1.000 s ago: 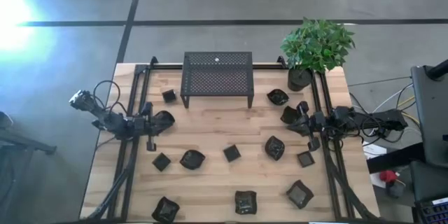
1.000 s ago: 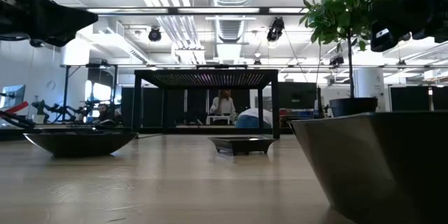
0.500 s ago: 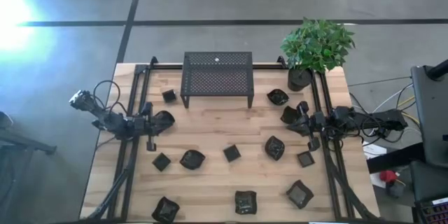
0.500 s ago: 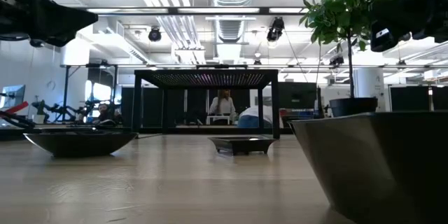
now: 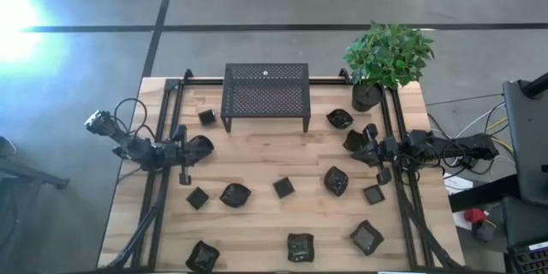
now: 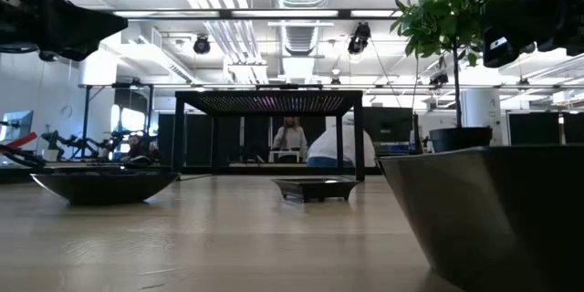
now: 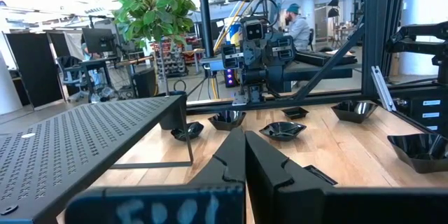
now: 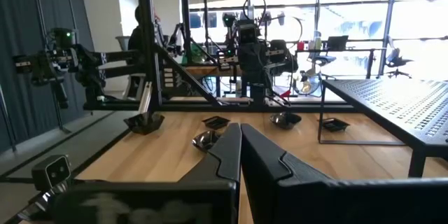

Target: Pick & Place Mini shaped plates

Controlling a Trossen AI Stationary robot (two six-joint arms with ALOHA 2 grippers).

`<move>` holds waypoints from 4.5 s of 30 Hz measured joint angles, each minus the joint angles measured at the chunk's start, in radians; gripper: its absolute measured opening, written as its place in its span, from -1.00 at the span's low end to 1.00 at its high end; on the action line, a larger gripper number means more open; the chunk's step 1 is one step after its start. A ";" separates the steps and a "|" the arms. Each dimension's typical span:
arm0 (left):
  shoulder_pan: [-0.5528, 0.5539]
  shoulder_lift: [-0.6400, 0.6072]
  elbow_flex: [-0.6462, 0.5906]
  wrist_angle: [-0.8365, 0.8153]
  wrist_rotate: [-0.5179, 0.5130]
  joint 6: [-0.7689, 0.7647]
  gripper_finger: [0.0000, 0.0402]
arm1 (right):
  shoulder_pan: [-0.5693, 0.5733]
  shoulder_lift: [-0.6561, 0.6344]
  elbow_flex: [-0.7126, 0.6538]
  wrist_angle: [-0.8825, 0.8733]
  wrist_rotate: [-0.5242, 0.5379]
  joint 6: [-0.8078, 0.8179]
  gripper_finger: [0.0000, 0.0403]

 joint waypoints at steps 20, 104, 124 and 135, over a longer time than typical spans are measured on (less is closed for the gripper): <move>0.000 0.000 0.000 0.000 0.000 0.000 -1.00 | 0.000 0.000 0.000 0.094 0.000 -0.116 -0.96; 0.001 0.000 0.000 0.023 0.003 -0.133 -1.00 | 0.000 0.000 0.000 0.149 0.263 -0.305 -0.96; 0.002 0.282 0.213 -0.107 -0.175 -0.225 -1.00 | 0.000 0.000 0.000 0.102 0.262 -0.239 -0.96; 0.007 0.564 0.444 -0.421 -0.207 -0.510 -1.00 | 0.000 0.000 0.000 0.100 0.262 -0.218 -0.96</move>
